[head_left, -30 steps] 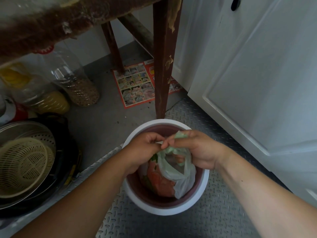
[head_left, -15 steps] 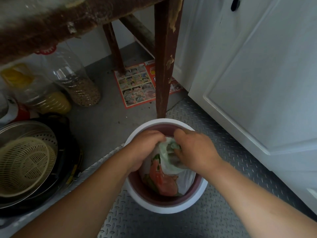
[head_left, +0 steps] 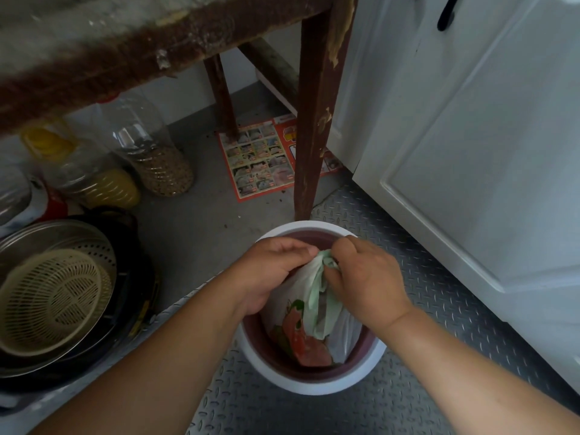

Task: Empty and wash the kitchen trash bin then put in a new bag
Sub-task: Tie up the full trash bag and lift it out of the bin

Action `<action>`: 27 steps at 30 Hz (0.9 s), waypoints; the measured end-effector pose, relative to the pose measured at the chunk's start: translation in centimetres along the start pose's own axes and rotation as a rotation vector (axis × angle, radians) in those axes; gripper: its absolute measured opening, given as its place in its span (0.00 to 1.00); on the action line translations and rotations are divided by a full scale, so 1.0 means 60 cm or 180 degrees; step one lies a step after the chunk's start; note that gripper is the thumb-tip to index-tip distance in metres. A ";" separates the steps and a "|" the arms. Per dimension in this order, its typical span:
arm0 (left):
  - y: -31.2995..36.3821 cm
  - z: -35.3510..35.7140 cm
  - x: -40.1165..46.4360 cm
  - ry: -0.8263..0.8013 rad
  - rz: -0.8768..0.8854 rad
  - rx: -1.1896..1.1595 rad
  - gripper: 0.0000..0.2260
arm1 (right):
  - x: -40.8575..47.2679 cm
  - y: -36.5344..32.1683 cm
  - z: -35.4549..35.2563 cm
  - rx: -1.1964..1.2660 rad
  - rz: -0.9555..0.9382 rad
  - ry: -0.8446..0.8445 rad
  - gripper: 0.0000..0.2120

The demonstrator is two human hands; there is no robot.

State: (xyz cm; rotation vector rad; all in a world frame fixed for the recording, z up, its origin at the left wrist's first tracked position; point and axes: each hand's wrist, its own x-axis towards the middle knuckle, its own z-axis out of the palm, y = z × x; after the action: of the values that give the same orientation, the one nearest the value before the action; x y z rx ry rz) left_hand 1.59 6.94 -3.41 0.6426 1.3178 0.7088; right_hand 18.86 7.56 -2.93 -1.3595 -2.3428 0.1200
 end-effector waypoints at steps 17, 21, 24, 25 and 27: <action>0.028 -0.041 0.014 0.1228 0.0738 0.3140 0.11 | -0.027 0.012 -0.040 0.0977 0.1246 -0.1789 0.20; 0.030 -0.066 0.015 0.1451 0.0552 0.3383 0.12 | -0.036 0.034 -0.052 0.1338 0.1834 -0.2278 0.14; 0.029 -0.076 0.016 0.1541 0.0479 0.3462 0.12 | -0.035 0.044 -0.062 0.1255 0.1933 -0.2458 0.09; 0.030 -0.080 0.017 0.1555 0.0456 0.3497 0.12 | -0.034 0.047 -0.065 0.1192 0.1943 -0.2530 0.09; 0.032 -0.088 0.018 0.1564 0.0438 0.3527 0.11 | -0.032 0.053 -0.070 0.1109 0.1945 -0.2631 0.11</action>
State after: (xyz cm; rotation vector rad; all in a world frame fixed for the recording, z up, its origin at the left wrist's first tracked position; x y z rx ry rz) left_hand -3.70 9.10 -3.38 1.5118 2.1346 0.1732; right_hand 23.92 6.99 -0.64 -2.0297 -2.1779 1.4306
